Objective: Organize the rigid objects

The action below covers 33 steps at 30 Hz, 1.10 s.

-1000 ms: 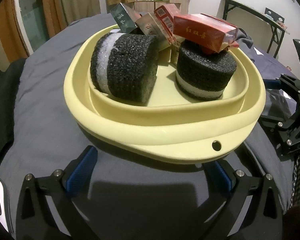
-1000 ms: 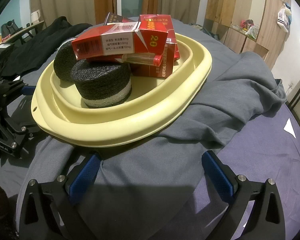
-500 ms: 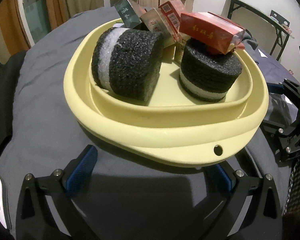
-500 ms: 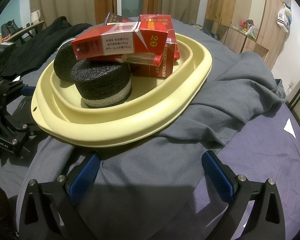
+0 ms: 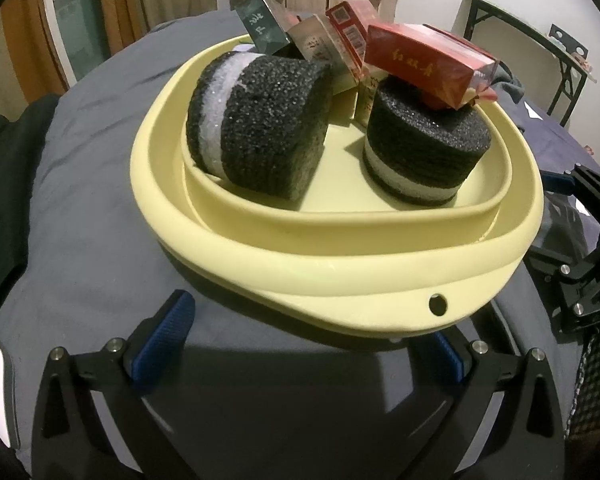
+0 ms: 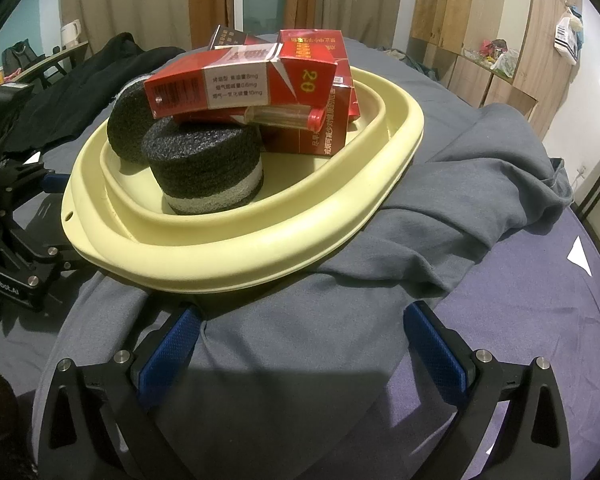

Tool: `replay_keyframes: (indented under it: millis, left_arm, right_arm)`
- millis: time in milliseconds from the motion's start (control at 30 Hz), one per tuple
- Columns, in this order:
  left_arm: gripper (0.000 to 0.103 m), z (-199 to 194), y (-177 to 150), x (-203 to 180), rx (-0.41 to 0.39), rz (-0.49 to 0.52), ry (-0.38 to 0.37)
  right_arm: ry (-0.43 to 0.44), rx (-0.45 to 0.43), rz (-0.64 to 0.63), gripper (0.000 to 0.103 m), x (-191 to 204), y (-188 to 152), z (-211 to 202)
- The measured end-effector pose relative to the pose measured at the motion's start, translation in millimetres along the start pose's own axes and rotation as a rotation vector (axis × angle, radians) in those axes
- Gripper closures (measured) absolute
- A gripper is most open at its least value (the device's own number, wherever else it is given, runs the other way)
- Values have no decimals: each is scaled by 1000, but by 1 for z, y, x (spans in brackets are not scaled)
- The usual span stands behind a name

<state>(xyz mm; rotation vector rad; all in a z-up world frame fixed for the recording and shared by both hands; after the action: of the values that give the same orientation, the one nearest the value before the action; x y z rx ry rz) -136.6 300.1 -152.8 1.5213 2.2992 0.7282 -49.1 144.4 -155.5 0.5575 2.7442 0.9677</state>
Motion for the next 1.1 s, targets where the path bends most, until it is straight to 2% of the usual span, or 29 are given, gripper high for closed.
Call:
replay_keyframes:
  millis: [167,1100]
  left_arm:
    - [0,-2,-9,-1,-39,-8,7]
    - [0,-3,-14,-3,-48,-17,16]
  right_arm:
    - [0,0,0,0,0,0,0]
    - [0,0,-1,0,0,0,0]
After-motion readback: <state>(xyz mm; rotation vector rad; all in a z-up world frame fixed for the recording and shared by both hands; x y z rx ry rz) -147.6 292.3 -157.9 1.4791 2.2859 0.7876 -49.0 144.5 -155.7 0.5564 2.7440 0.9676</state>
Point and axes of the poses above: each gripper's, at about its wrist camera, not at the fingertips, and z roughly the way its jaws point, x to its left, y to its top, the point moved 2 cm from there along z, roughly the way its jaws point, and after that the axes turned 3 degrees about y, right-handed, at the moved point
